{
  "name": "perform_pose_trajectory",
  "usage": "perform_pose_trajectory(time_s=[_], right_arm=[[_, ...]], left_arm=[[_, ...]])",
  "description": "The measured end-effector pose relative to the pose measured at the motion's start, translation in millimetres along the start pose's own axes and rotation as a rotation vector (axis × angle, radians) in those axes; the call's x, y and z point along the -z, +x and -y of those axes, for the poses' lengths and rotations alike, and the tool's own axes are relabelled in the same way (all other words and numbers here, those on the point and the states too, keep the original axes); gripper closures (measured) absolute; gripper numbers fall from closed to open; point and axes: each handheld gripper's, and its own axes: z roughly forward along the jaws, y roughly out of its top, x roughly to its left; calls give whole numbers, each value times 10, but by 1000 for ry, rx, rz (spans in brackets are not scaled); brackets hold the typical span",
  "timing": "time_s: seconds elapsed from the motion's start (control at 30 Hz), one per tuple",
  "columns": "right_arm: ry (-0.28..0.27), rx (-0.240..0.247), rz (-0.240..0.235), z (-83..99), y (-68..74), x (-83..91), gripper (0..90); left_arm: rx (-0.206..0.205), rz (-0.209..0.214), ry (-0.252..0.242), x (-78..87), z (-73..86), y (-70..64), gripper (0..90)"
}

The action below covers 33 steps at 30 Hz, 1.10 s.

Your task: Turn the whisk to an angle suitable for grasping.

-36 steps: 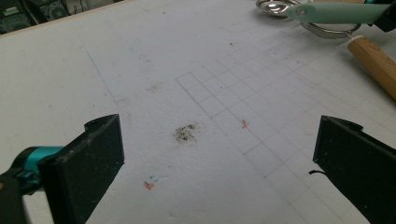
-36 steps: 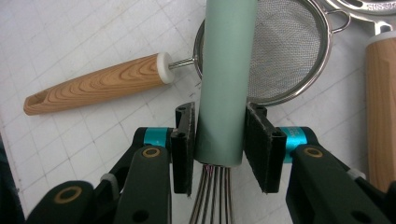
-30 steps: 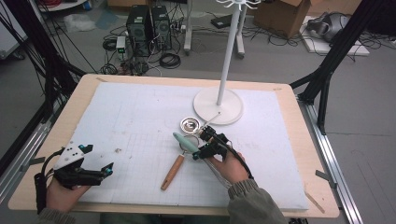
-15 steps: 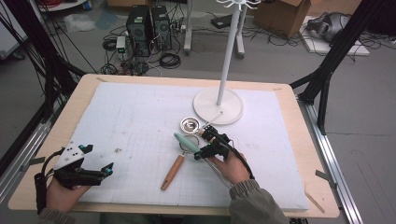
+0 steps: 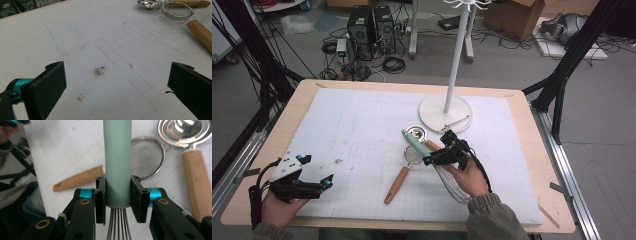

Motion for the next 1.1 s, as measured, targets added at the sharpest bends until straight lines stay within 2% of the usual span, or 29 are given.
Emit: perform_pose_trajectory(time_s=[0.07,0.1,0.17,0.53,0.73,0.87,1.1], right_arm=[[-60,-1,-26,1,-1,104,693],[-60,-1,-26,1,-1,104,693],[-102,0,-37,2,-2,195,693],[-118,14,-39,22,-8,240,693],[-159,15,-52,10,-43,262,693],[-161,14,-55,2,-52,252,692],[-200,47,-67,-14,-13,266,692]], left_arm=[[-1,-1,1,0,0,1,23],[0,-1,1,-1,0,2,23],[0,-1,2,-1,0,1,23],[3,-2,5,-10,13,20,23],[10,3,1,-24,22,49,23],[8,2,3,-17,27,55,23],[10,-7,-1,16,29,56,23]])
